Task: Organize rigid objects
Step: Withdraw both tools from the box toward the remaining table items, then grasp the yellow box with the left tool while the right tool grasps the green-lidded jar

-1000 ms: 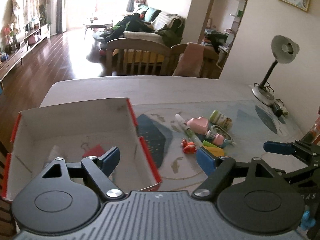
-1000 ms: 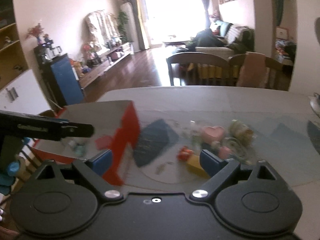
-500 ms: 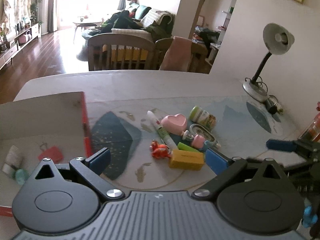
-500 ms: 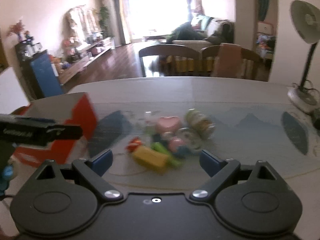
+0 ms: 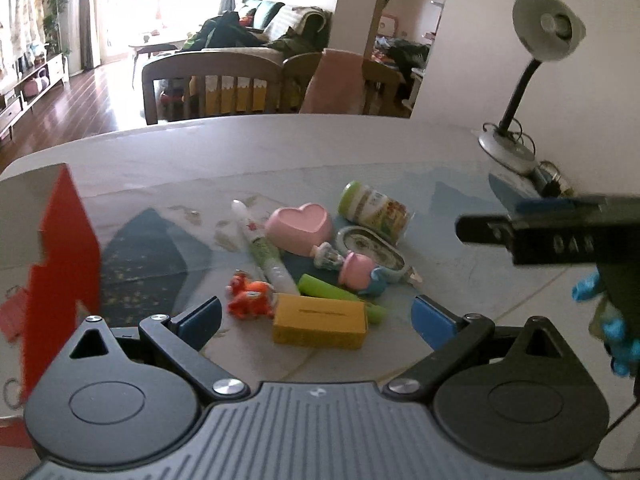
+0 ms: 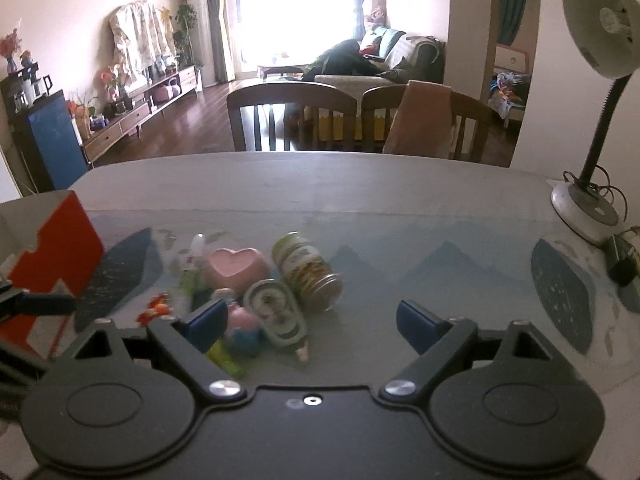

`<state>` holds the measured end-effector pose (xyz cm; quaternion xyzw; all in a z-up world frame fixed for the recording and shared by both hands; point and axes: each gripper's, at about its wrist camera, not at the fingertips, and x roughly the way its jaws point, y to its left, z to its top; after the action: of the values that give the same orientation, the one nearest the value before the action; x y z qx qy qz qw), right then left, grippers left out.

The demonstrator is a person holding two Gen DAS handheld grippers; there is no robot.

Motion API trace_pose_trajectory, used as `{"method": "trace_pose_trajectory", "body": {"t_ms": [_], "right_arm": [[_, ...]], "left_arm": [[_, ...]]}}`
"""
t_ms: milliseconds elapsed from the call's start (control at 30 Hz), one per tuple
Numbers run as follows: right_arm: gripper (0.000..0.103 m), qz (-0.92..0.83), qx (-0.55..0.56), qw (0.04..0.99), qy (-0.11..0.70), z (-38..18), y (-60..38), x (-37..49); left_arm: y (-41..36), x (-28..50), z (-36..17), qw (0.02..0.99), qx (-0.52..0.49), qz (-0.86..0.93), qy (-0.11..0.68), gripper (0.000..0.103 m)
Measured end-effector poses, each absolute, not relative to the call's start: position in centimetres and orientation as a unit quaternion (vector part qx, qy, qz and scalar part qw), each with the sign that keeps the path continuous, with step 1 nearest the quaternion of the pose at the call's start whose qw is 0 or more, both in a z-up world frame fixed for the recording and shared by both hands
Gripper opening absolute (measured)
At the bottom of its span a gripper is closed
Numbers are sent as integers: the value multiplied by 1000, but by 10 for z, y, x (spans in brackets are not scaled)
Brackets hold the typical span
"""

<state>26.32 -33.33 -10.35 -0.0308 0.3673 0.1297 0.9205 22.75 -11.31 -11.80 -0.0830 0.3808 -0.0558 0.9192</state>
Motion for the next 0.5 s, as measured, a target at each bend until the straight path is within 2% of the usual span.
{"method": "trace_pose_trajectory", "body": {"t_ms": [200, 500], "right_arm": [[89, 144, -47, 913, 379, -119, -338, 293], [80, 165, -56, 903, 392, -139, -336, 333]], "left_arm": [[-130, 247, -143, 914, -72, -43, 397, 102], [-143, 261, -167, 909, -60, -38, 410, 101]]}}
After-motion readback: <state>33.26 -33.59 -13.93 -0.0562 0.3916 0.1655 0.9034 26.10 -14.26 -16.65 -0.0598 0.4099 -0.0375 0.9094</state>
